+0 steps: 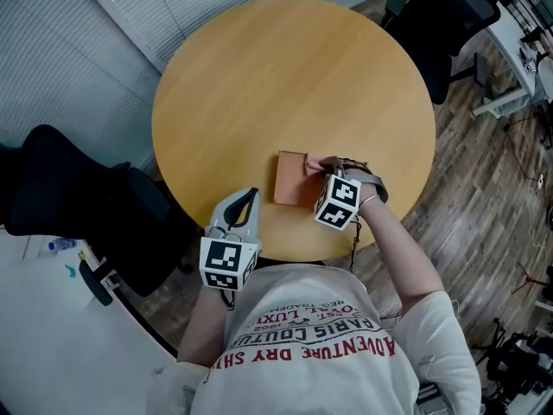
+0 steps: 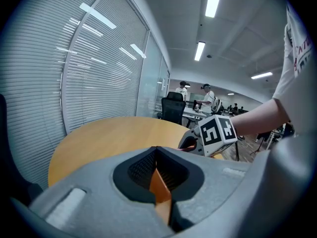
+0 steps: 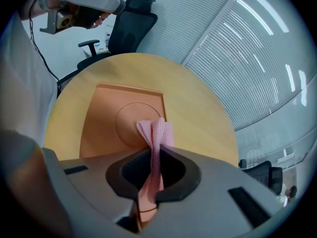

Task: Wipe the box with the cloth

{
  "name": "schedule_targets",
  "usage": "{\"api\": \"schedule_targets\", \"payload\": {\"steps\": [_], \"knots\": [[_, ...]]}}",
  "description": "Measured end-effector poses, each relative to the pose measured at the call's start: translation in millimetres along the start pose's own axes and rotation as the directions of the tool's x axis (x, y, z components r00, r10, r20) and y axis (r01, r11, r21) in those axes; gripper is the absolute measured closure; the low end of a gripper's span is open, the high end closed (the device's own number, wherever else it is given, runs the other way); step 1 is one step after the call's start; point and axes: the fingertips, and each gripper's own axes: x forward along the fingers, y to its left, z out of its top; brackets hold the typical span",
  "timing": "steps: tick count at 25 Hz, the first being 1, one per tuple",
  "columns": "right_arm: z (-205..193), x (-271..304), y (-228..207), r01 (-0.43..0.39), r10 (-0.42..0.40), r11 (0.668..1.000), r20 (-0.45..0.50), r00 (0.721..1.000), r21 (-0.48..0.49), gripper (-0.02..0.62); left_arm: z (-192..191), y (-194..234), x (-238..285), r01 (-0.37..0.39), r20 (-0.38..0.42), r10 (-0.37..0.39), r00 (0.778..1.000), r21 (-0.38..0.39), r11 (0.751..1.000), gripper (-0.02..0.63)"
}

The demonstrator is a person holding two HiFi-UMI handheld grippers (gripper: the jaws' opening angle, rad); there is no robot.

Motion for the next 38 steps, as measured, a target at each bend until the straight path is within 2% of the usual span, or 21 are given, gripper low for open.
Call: {"api": "schedule_targets", "payload": {"steps": [8,18,26,38], "knots": [[0.7,-2.0,6.0,-0.022,0.022,1.000,-0.004,1.000,0.008,0.563,-3.7,-0.3,-0.3,0.004,-0.012,-0.004,1.000,0.008,1.000,0.597],[-1.2,-11.2,26.7,-0.071,0.072,0.994,0.002,0.997,0.086,0.563,-12.4,-2.7,-2.9,0.030,-0.030,-0.029,0.999,0.025,0.999,0.597],[-2.8,-22.8,49.9,-0.082,0.083,0.994,-0.004,0.997,0.074,0.563,-14.9,-8.0,-6.9,0.060,-0.034,-0.059,0.998,0.041,0.997,0.597],[-0.6,-41.4,91.8,-0.118,0.117,0.983,0.014,0.993,0.140,0.563,-23.4,-23.3,-10.9,0.126,-0.042,-0.123,0.991,0.057,0.990,0.597]]}}
